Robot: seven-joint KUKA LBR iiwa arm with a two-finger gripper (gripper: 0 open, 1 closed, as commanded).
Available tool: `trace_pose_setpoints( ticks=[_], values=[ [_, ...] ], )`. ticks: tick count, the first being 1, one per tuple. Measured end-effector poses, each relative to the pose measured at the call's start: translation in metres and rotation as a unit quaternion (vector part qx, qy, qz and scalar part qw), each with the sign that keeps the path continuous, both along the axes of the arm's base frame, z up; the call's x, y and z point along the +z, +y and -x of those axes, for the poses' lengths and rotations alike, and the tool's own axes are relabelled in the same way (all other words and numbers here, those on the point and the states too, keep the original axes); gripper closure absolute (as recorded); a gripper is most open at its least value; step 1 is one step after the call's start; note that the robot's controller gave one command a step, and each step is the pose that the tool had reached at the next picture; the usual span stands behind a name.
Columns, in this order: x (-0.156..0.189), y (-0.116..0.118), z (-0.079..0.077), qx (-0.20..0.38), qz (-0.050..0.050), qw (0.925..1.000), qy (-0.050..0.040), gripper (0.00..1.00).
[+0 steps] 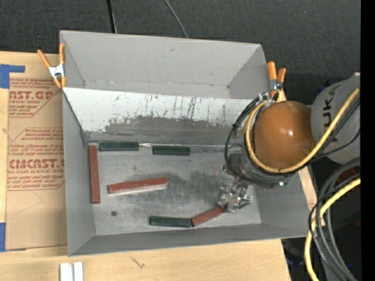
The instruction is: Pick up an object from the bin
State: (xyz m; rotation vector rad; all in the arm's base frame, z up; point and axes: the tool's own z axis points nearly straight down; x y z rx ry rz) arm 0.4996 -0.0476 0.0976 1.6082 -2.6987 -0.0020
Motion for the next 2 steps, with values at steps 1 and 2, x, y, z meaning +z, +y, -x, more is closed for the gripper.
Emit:
trace_pose_setpoints(
  ticks=[1,2],
  values=[
    [0.000,0.000,0.000,0.000,0.000,1.0000,0.0000,1.00],
    [0.063,0.000,0.002,0.000,-0.001,1.0000,0.0023,1.00]
  ],
)
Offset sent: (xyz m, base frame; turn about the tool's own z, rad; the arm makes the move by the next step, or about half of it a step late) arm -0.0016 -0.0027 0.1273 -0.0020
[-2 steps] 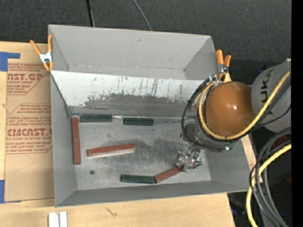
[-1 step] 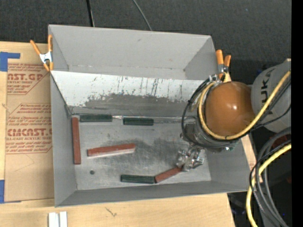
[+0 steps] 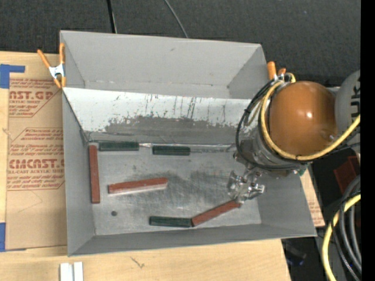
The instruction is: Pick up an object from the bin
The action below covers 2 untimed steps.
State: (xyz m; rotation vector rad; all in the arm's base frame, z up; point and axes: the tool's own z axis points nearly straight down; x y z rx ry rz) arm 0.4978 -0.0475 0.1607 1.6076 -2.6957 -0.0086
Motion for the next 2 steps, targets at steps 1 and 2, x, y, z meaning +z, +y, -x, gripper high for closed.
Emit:
trace_pose_setpoints(
  ticks=[1,2],
  values=[
    [-0.0459,-0.0016,-0.0108,-0.011,0.000,0.9999,-0.0028,0.00],
    [-0.0470,-0.0015,-0.0109,-0.011,0.000,0.9999,-0.0022,0.00]
  ],
)
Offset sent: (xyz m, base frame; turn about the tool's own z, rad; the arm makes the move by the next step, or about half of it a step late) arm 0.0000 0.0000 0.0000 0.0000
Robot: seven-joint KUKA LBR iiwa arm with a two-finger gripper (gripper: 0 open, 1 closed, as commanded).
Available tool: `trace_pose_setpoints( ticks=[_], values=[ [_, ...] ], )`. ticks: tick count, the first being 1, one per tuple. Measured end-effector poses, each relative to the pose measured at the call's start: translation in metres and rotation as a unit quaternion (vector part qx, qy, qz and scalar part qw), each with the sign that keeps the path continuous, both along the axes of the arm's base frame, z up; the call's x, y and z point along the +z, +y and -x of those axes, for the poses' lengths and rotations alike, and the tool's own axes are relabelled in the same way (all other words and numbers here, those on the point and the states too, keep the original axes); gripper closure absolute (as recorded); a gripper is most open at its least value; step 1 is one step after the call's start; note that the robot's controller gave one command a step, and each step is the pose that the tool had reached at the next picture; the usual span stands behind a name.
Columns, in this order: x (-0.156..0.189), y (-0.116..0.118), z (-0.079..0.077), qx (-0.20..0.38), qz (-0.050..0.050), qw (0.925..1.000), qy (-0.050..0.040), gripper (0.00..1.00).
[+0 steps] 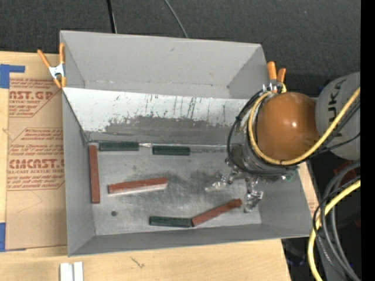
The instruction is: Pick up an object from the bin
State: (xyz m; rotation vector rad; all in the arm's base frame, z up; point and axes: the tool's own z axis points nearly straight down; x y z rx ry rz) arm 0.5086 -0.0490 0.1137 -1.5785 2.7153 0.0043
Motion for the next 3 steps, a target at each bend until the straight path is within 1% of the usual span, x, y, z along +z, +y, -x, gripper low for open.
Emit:
trace_pose_setpoints(
  ticks=[1,2,3],
  values=[
    [-0.039,0.017,0.003,0.094,0.001,0.9956,-0.0022,1.00],
    [-0.039,0.017,0.003,0.094,0.001,0.9956,-0.0022,1.00],
    [0.099,0.043,-0.009,0.111,0.000,0.9938,-0.0005,1.00]
  ],
)
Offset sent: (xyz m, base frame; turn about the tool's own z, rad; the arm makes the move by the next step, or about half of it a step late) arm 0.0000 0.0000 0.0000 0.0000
